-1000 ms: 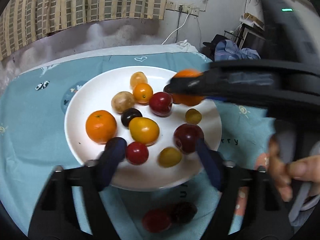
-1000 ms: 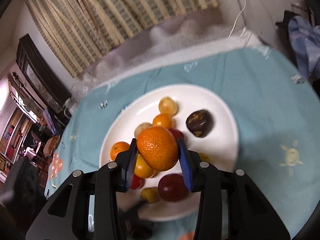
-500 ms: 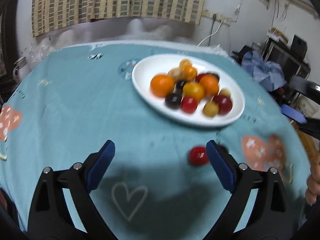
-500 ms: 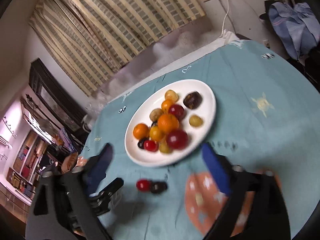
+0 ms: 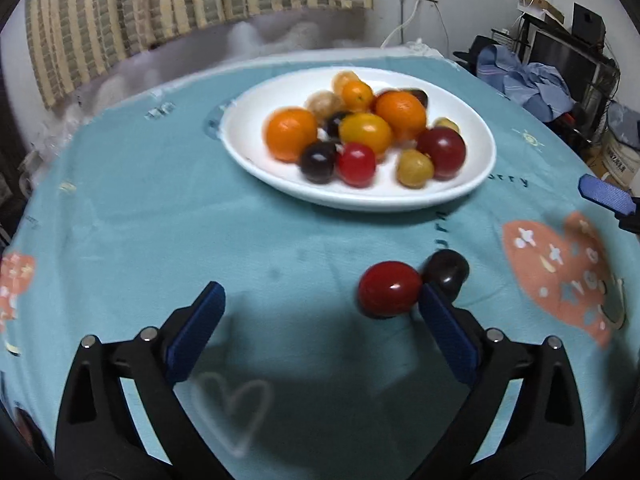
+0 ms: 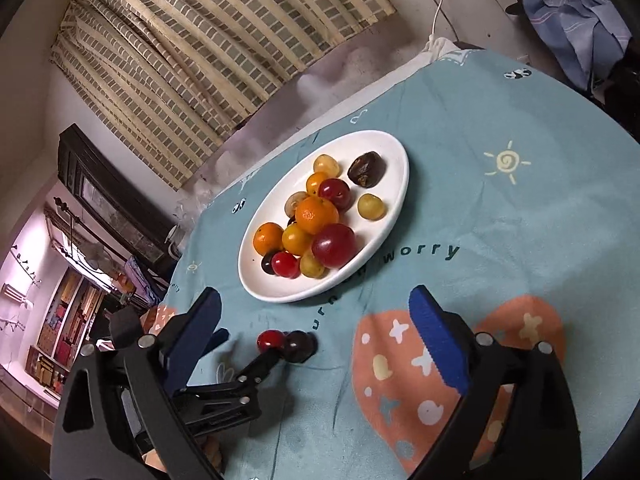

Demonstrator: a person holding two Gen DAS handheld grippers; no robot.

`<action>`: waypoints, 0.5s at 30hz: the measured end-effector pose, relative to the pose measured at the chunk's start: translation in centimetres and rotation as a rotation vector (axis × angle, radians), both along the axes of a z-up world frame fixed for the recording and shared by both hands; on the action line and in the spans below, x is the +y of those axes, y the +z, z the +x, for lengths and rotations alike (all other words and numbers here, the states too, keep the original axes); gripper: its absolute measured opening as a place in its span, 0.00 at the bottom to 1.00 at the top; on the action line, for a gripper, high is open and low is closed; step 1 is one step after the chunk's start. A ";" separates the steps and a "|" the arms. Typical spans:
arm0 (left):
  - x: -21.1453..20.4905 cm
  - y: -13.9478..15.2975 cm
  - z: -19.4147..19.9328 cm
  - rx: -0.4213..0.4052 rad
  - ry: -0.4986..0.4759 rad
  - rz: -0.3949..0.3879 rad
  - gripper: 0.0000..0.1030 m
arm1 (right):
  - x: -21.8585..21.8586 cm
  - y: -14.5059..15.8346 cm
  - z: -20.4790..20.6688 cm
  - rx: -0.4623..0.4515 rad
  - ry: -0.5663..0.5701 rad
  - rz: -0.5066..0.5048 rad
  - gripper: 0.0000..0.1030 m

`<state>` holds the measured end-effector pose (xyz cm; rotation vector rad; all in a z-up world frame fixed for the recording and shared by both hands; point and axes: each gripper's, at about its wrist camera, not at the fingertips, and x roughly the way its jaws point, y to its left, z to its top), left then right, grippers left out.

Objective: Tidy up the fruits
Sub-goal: 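Grasp the last red cherry tomato with the left tool and lift it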

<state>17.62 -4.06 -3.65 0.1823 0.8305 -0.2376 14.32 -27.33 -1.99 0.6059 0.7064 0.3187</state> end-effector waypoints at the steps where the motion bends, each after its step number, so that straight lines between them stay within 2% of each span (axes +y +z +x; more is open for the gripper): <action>1: 0.5 0.5 -0.5 -0.046 0.028 0.045 0.98 | 0.0 0.0 -0.2 -0.002 -0.001 0.000 0.92; 3: 1.7 1.1 -1.2 -0.090 0.066 0.085 0.98 | 0.0 0.0 -0.2 -0.005 0.002 0.000 0.92; 6: 3.0 1.4 -1.6 -0.084 0.019 -0.013 0.98 | 0.3 0.1 -0.3 -0.013 0.011 -0.011 0.92; 7: 2.9 1.2 -1.6 -0.082 0.013 -0.019 0.98 | 0.5 0.2 -0.4 -0.014 0.016 -0.018 0.92; 13: -0.1 0.0 -1.4 -0.078 -0.034 0.131 0.98 | 1.0 0.5 -0.7 -0.037 0.008 -0.059 0.92; 15: -0.9 -0.2 -1.0 -0.077 -0.045 0.160 0.98 | 0.9 0.4 -0.7 -0.034 0.006 -0.054 0.92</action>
